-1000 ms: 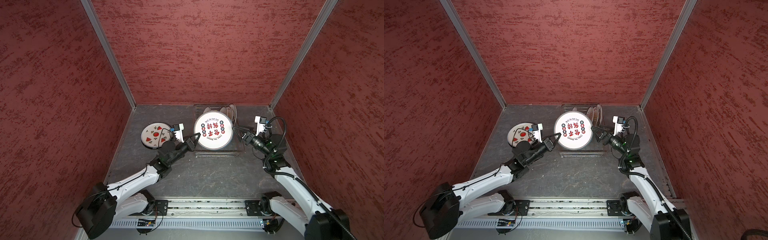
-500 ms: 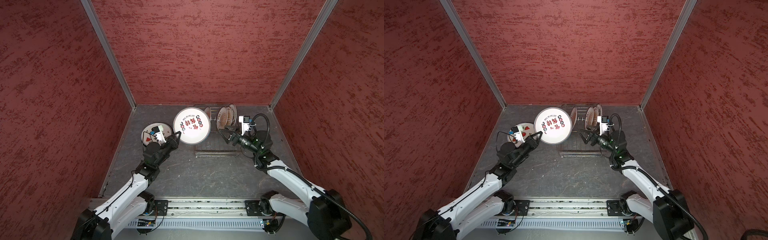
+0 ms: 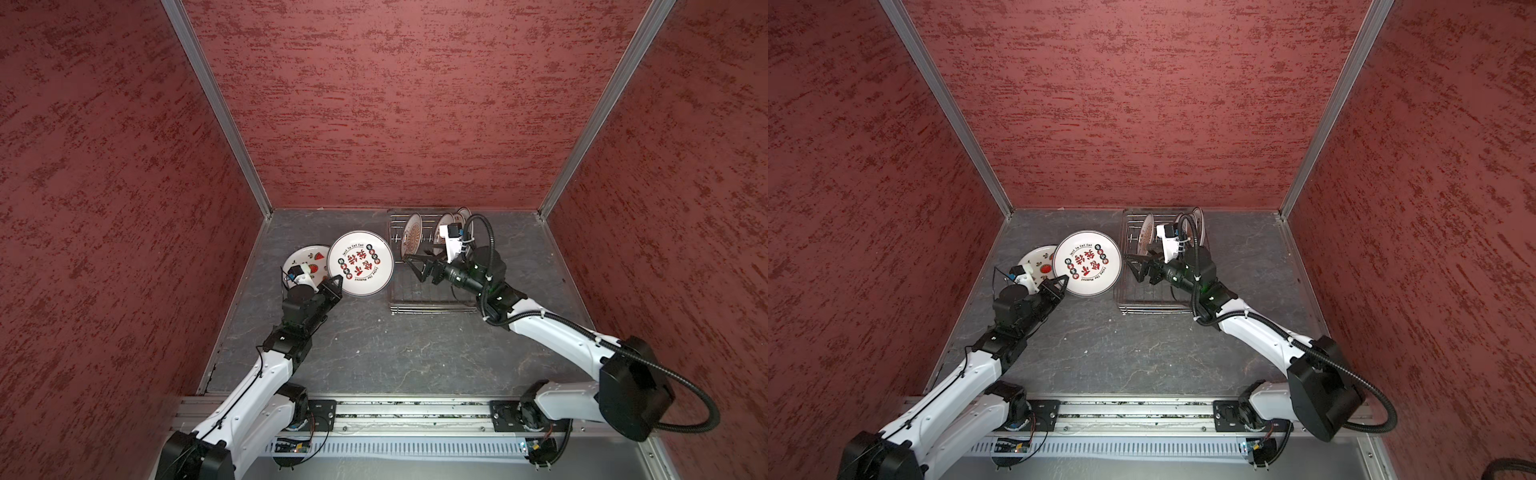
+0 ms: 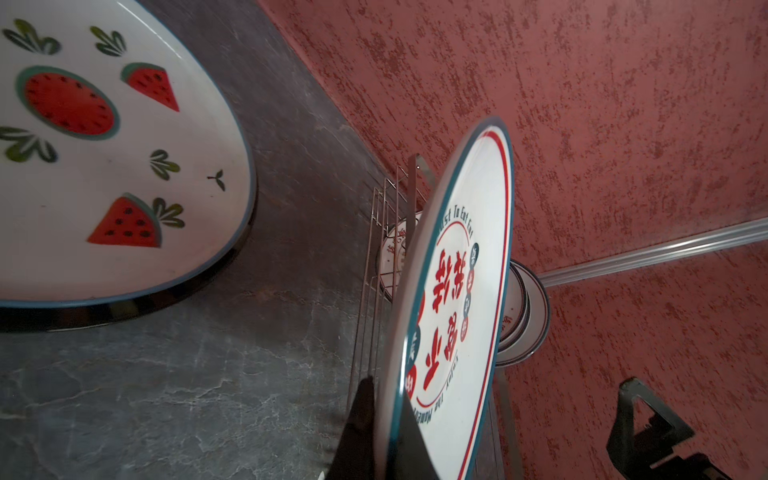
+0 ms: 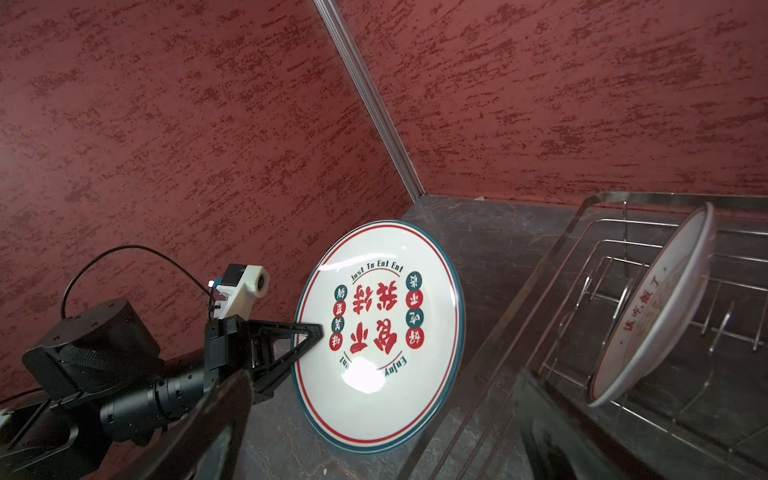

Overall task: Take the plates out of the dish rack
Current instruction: 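Carry the red-lettered plate beside the watermelon stack with left while right releases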

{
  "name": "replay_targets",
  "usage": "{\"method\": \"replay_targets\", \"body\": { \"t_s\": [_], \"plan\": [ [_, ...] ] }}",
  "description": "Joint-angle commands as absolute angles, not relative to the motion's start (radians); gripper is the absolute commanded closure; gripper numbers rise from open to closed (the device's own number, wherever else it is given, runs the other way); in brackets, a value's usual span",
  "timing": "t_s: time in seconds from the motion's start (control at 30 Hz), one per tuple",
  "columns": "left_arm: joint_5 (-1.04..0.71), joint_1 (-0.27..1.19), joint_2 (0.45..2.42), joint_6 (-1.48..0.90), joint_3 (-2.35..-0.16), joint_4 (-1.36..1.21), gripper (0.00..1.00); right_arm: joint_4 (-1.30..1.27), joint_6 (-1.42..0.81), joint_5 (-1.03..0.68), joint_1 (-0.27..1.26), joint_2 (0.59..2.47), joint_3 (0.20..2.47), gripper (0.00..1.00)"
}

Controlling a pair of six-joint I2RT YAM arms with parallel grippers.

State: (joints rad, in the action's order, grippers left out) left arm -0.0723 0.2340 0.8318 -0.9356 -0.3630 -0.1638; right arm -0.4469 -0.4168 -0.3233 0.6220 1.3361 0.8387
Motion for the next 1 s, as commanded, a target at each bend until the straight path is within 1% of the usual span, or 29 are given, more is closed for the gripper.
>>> {"method": "replay_targets", "body": {
  "t_s": [0.0,0.13,0.23,0.3,0.4,0.5,0.67,0.83,0.97],
  "plan": [
    [-0.086,0.192,0.808,-0.96,-0.36,-0.168,1.0,-0.436,-0.358,-0.269,0.64,1.349,0.855,0.01],
    [-0.154,0.148,0.818,-0.98,-0.346,-0.161,1.0,-0.442,-0.346,-0.25,0.647,1.368,0.863,0.01],
    [-0.172,0.144,0.827,-0.986,-0.356,-0.098,1.0,-0.418,-0.338,-0.209,0.655,1.385,0.88,0.01],
    [-0.178,0.151,0.813,-0.989,-0.364,-0.045,1.0,-0.414,-0.333,-0.215,0.661,1.398,0.888,0.01],
    [-0.131,0.182,0.753,-0.995,-0.361,0.038,1.0,-0.41,-0.33,-0.225,0.668,1.411,0.9,0.01],
    [-0.109,0.183,0.708,-1.008,-0.378,0.164,1.0,-0.401,-0.334,-0.225,0.673,1.422,0.906,0.01],
    [-0.144,0.183,0.705,-1.016,-0.368,0.195,1.0,-0.403,-0.339,-0.229,0.681,1.43,0.904,0.01],
    [-0.031,0.191,0.703,-1.027,-0.364,0.259,1.0,-0.397,-0.336,-0.226,0.686,1.43,0.904,0.01],
    [-0.034,0.194,0.7,-1.016,-0.358,0.262,1.0,-0.39,-0.33,-0.218,0.687,1.441,0.911,0.01]
  ]
}}
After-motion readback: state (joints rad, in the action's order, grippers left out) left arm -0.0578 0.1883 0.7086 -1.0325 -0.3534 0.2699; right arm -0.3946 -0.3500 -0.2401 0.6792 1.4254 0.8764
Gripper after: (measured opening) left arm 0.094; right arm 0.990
